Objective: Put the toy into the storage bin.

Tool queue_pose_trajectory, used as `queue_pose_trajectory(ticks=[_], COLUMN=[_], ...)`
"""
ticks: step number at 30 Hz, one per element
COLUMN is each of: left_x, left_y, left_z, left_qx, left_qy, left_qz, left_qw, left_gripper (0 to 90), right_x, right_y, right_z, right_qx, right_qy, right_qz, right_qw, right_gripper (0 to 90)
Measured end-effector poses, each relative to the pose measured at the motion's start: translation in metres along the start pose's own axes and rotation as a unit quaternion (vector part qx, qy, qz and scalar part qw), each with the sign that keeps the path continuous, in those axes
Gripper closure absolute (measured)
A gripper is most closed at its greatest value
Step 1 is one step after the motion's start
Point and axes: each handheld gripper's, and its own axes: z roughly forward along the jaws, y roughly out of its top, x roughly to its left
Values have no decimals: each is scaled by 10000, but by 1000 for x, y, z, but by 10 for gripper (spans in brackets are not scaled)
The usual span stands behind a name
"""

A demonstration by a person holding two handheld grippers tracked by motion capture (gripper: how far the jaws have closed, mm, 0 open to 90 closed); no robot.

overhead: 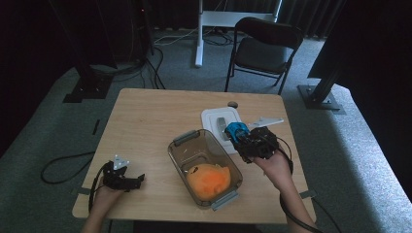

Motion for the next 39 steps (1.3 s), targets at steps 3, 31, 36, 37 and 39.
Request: queue_pose_trajectory(ticks=[3,31,36,37,39], left_x=[0,0,0,0,0], left_y=[0,0,0,0,0], left_z=[0,0,0,0,0], left_qx=[-4,1,-1,-1,1], left_qy=[1,-13,-14,-14,-11], left_qz=[-4,5,6,6,7], left_qw=[10000,10000,10000,10000,10000], left_gripper=[10,10,10,10,10], right_x=[8,63,64,65,64], right_y=[5,2,2,2,2], right_z=[2,50,50,50,49], right_qx=[-58,442,468,462,436], right_qy=[130,827,785,777,827], right_qz=[-43,-382,-409,-415,-358], right_qw=[9999,9949,9950,9950,9950], right_gripper=[246,246,245,245,244])
